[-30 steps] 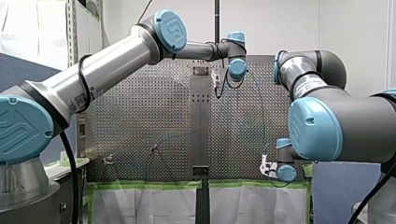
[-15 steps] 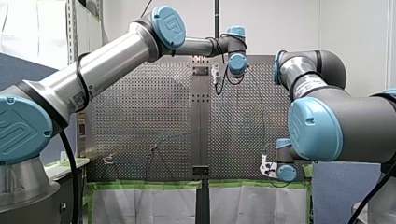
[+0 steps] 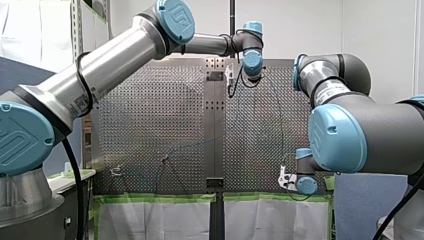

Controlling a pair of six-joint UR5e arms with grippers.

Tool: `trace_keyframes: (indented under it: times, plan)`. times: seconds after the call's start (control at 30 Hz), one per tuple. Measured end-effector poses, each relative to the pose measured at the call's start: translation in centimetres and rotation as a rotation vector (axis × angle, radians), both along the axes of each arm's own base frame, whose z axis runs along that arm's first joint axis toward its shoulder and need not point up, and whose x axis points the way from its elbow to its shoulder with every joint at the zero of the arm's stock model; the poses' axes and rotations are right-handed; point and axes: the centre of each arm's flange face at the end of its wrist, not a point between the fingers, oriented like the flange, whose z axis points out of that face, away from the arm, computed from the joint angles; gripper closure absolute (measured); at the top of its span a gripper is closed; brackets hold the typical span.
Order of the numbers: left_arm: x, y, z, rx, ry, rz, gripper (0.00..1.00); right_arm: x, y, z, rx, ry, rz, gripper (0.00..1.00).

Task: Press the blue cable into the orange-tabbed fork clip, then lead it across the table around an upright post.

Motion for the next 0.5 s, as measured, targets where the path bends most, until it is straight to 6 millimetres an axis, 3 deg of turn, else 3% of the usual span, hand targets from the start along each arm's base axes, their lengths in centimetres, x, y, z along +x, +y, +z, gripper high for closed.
trace_keyframes:
  times: [0.17, 0.5]
  plan:
    - [-1.2, 0.6, 1.6, 0.006, -0.012, -0.024, 0.00, 0.0, 0.0, 0.0, 0.000, 0.000, 0.000, 1.00]
    - [-3.0, 0.5, 2.3, 0.061, 0.018, -0.105, 0.00, 0.1, 0.1, 0.0, 0.003, 0.002, 0.002, 1.00]
